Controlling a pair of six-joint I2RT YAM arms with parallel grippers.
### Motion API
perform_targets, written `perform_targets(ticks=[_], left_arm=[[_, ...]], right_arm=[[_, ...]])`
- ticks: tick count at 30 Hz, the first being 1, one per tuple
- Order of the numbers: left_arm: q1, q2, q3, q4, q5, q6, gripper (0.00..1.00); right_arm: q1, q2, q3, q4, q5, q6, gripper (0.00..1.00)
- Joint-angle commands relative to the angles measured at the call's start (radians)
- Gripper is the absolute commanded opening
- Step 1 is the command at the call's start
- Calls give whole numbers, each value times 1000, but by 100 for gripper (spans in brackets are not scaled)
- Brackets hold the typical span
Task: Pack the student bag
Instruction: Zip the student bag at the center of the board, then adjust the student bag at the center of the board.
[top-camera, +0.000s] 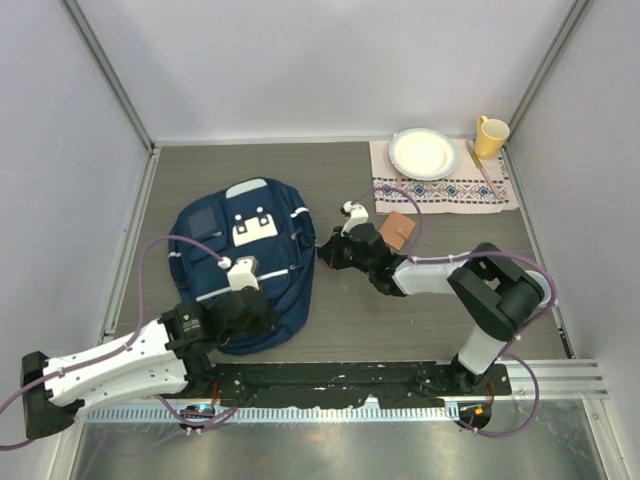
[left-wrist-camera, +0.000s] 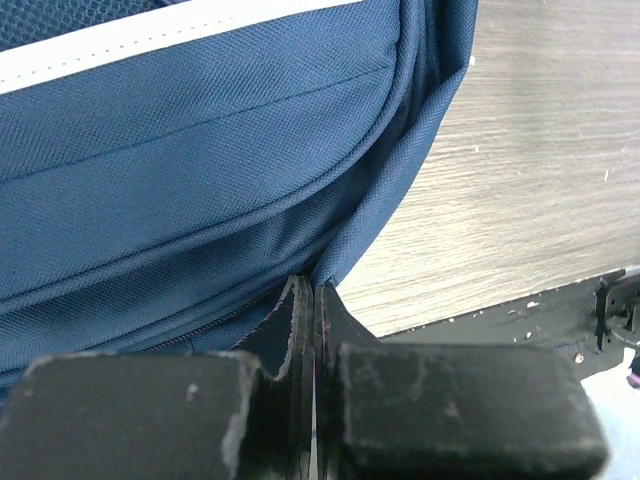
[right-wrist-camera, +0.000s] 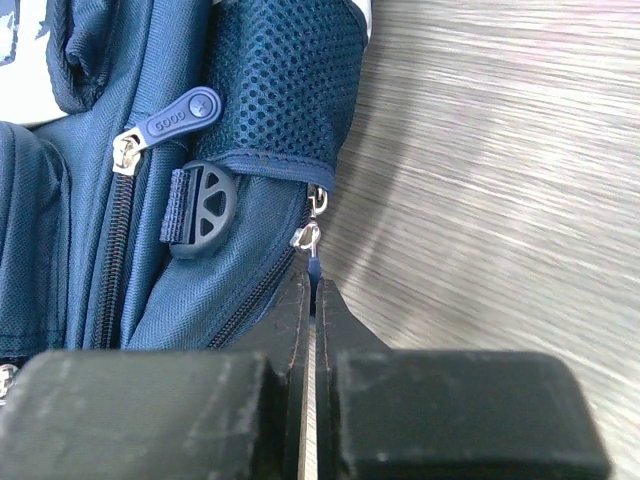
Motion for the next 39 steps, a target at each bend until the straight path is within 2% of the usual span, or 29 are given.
perform_targets(ticks=[1, 5, 8, 10, 11, 12, 13, 14, 16, 19, 20, 21, 24, 27, 32, 36, 38, 39], left_arm=[[-4, 97, 12, 142, 34, 143, 0], [-5, 224, 49, 224, 69, 210, 0], [-5, 283, 69, 235, 38, 210, 4], [-4, 289, 80, 188, -24, 200, 5], [-2, 283, 92, 161, -50, 183, 10], [-4, 274, 90, 140, -72, 160, 16], [-4, 261, 89, 103, -107, 147, 27], [-4, 220, 78, 94, -120, 138, 50], [-4, 171, 63, 81, -149, 115, 57], [-4, 54, 44, 61, -181, 78, 66], [-4, 4, 37, 58, -195, 71, 86], [-4, -21, 35, 58, -198, 68, 90], [-4, -76, 30, 43, -203, 43, 94], [-4, -69, 32, 25, -180, 26, 95], [-4, 2, 37, 22, -105, -32, 95], [-4, 40, 11, 49, -57, -99, 95], [-4, 39, -25, 70, -42, -119, 96], [-4, 34, -37, 101, -40, -126, 96]], right_arm=[[-76, -171, -94, 46, 292, -7, 1], [-82, -254, -165, 11, 313, -4, 1], [-80, -291, -197, -14, 250, -10, 6], [-82, -325, -235, -17, 217, -17, 7], [-82, -362, -248, -18, 209, -22, 8], [-82, -380, -260, -35, 195, -28, 13], [-82, -394, -255, -60, 172, -52, 25], [-82, -411, -248, -89, 172, -60, 33], [-85, -449, -223, -158, 172, -69, 50], [-94, -466, -160, -238, 175, -70, 61], [-100, -457, -133, -267, 180, -53, 63], [-111, -437, -64, -331, 169, -42, 64], [-181, -333, 52, -368, 24, 1, 67], [-229, -232, 131, -322, -96, 55, 69], [-252, -19, 280, -354, -135, 79, 70], [-267, 71, 346, -347, -173, 122, 70], [-270, 101, 355, -347, -184, 141, 66], [-273, 121, 354, -341, -193, 150, 58]])
